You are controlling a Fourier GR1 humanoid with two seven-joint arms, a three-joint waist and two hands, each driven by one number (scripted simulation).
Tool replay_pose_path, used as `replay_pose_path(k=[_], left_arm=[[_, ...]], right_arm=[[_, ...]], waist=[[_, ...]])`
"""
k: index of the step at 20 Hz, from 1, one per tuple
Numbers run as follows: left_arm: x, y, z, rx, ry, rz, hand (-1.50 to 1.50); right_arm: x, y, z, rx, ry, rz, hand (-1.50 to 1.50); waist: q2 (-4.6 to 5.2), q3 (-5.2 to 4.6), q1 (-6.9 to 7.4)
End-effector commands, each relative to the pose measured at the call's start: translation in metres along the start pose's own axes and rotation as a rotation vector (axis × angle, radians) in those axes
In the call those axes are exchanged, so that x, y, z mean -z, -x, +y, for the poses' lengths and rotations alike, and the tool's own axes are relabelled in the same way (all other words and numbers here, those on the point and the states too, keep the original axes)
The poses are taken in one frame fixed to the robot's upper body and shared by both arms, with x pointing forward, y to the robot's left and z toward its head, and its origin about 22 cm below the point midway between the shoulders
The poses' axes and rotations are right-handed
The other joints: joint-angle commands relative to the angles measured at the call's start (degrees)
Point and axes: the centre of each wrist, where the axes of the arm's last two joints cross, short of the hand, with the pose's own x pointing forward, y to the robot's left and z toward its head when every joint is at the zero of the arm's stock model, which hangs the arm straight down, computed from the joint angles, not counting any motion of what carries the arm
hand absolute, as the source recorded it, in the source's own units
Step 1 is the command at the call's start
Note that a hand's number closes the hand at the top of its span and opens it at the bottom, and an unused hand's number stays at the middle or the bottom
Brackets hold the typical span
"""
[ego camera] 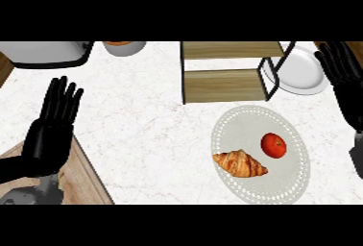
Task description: Pick the tomato from the placemat and place it in the tiered shelf
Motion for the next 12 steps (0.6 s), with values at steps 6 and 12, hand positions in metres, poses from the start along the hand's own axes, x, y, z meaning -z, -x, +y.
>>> replay_pose_path(k=[6, 12], left_arm=[[-0.079, 0.054, 0.081, 0.192, -0.296, 0.575, 0.0], [-0.086, 0.066, 0.072, 0.154, -0.226, 0.74, 0.0]], right_arm=[[-0.105, 0.043, -0.088, -0.2, 0.767, 0.311, 1.5], [-0.233, 0.099, -0.047, -0.131, 1.048, 0.789, -1.5]], waist=[[2.39, 0.08, -7.64], [1.99, -0.07, -4.09]])
